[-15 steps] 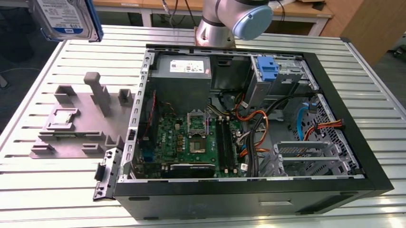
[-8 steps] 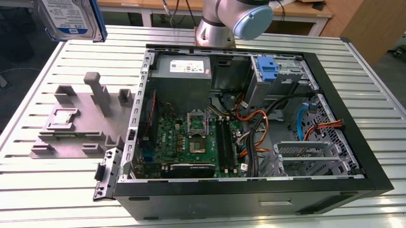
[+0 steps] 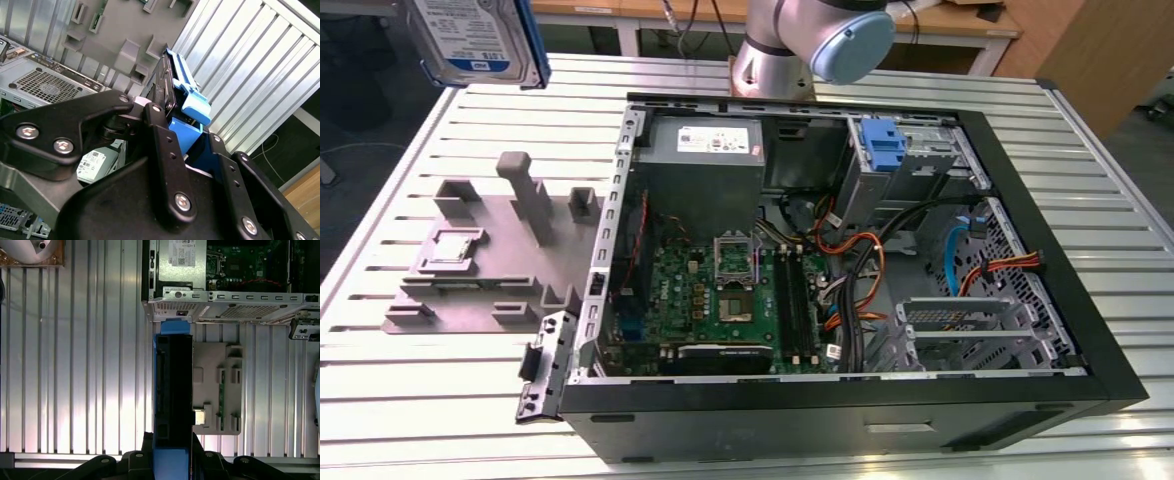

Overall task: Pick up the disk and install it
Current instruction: 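Pick up the disk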

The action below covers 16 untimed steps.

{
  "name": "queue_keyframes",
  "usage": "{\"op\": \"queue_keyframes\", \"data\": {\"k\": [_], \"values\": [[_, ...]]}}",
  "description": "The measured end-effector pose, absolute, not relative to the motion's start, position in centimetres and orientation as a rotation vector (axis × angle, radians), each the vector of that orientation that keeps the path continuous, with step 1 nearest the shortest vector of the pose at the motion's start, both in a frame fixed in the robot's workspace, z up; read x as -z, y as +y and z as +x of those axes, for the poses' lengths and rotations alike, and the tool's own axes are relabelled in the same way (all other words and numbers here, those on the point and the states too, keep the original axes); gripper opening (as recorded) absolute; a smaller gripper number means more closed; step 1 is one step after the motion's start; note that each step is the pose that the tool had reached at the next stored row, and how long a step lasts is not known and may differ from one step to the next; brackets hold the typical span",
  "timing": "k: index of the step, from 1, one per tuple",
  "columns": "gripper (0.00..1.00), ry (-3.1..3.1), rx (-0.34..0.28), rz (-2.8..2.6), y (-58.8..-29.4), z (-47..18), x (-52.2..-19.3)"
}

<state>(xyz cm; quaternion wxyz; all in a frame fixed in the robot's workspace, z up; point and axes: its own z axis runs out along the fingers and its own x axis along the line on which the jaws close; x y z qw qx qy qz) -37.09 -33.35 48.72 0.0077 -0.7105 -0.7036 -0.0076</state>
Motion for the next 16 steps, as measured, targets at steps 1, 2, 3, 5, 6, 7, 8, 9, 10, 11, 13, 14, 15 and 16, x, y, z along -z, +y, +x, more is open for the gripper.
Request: {"op": "queue_keyframes", "data": {"k": [1, 2, 3, 5, 6, 7, 8, 9, 10, 11, 13, 14, 15, 16], "values": [[0.37, -2.200, 0.024, -2.221, -33.35, -37.05, -48.72], [0.37, -2.200, 0.024, -2.221, -33.35, -37.00, -48.72], [0.37, -2.200, 0.024, -2.221, -33.35, -36.99, -48.72], [0.37, -2.200, 0.024, -2.221, -33.35, -36.98, -48.74], [0.37, -2.200, 0.024, -2.221, -33.35, -36.98, -48.80], [0.37, -2.200, 0.024, -2.221, -33.35, -36.98, -48.86], [0.37, -2.200, 0.024, -2.221, -33.36, -36.98, -48.92], [0.37, -2.200, 0.023, -2.221, -33.36, -36.98, -49.00], [0.37, -2.200, 0.023, -2.221, -33.36, -36.98, -49.07], [0.37, -2.200, 0.023, -2.221, -33.36, -36.98, -49.12], [0.37, -2.200, 0.023, -2.222, -33.36, -36.98, -49.12], [0.37, -2.200, 0.023, -2.222, -33.39, -36.98, -49.13], [0.37, -2.200, 0.023, -2.222, -33.46, -36.98, -49.13], [0.37, -2.200, 0.023, -2.222, -33.60, -36.98, -49.13]]}}
